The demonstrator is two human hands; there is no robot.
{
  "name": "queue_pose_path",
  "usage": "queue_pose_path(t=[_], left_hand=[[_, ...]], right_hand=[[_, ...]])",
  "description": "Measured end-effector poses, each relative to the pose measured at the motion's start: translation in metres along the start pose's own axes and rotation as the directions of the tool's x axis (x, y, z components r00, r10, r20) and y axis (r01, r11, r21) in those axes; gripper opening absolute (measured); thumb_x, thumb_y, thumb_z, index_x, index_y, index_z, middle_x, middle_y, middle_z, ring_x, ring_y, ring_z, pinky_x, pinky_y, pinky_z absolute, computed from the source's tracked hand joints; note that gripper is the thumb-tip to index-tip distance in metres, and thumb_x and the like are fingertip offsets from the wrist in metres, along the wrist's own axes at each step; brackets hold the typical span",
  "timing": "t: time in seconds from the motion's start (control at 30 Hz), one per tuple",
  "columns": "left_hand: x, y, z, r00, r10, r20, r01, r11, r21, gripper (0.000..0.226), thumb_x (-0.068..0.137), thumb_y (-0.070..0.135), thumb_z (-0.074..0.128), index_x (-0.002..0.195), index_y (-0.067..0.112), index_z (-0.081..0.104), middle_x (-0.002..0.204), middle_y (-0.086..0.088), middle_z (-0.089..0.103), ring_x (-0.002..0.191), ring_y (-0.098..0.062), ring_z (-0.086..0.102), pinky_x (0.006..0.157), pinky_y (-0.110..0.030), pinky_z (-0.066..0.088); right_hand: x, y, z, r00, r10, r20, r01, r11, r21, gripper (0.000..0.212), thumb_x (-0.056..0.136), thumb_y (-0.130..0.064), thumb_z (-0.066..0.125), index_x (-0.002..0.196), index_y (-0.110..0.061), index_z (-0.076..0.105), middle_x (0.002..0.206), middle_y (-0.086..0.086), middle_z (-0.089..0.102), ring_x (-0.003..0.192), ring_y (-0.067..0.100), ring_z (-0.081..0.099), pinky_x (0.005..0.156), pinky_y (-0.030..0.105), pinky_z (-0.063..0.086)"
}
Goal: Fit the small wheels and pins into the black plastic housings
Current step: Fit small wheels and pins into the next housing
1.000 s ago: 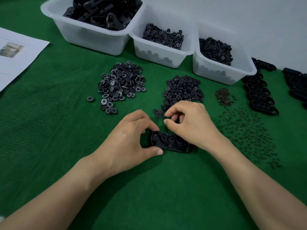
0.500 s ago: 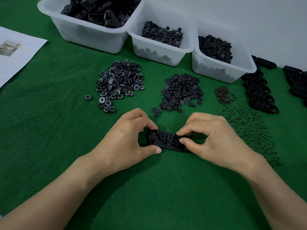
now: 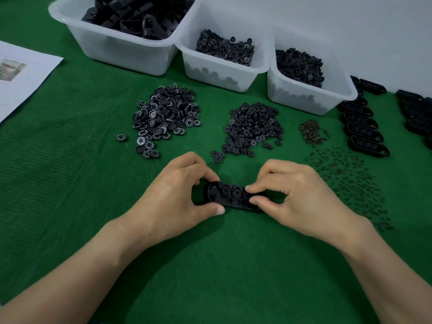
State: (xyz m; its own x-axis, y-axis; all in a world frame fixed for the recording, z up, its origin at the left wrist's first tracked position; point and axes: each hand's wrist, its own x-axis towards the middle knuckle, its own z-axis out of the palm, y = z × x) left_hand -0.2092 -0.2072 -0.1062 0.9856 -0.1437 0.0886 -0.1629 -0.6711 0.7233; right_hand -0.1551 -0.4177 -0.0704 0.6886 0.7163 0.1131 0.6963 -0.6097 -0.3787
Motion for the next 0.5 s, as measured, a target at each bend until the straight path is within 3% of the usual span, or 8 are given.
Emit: queue_pose_path(t=[0.17,0.27,0.37,0.5], left_hand=[[0.000,0.000,-0.001,1.000,-0.001,0.010,0.001,1.000,0.003,0.038,0.063,0.045,0.072,0.096,0.033,0.059,0.097,0.018,0.047,0.087,0.003,0.045,0.074,-0.005,0.036],[0.001,0.000,-0.001,1.000,0.001,0.008,-0.001,1.000,-0.009,0.036,0.063,0.041,0.074,0.095,0.032,0.061,0.096,0.017,0.048,0.088,0.004,0.045,0.074,-0.002,0.034],[0.001,0.001,-0.001,1.000,0.001,0.013,-0.001,1.000,-0.001,0.036,0.062,0.041,0.075,0.095,0.034,0.062,0.095,0.017,0.048,0.088,0.004,0.044,0.073,-0.002,0.034],[0.002,0.009,0.002,0.998,0.023,0.051,-0.025,0.999,0.044,0.037,0.060,0.045,0.076,0.094,0.036,0.064,0.094,0.016,0.048,0.088,0.003,0.044,0.081,-0.022,0.037]], right_hand=[[-0.002,0.008,-0.005,0.992,0.119,-0.050,-0.107,0.976,0.191,0.023,0.081,-0.005,0.063,0.084,-0.024,0.073,0.082,-0.013,0.061,0.077,0.006,0.059,0.073,0.024,0.049],[-0.005,0.006,0.000,0.994,0.108,0.005,-0.107,0.972,0.209,0.035,0.081,0.004,0.058,0.085,-0.027,0.073,0.084,-0.012,0.057,0.078,0.008,0.056,0.072,0.028,0.049],[-0.009,0.013,-0.007,0.985,0.160,-0.066,-0.132,0.941,0.311,0.040,0.083,0.007,0.055,0.085,-0.029,0.071,0.085,-0.015,0.057,0.073,0.020,0.057,0.065,0.037,0.047],[-0.024,0.030,-0.020,0.956,0.243,-0.167,-0.178,0.927,0.330,0.035,0.085,0.004,0.057,0.085,-0.029,0.069,0.085,-0.011,0.064,0.075,0.011,0.059,0.068,0.027,0.048]])
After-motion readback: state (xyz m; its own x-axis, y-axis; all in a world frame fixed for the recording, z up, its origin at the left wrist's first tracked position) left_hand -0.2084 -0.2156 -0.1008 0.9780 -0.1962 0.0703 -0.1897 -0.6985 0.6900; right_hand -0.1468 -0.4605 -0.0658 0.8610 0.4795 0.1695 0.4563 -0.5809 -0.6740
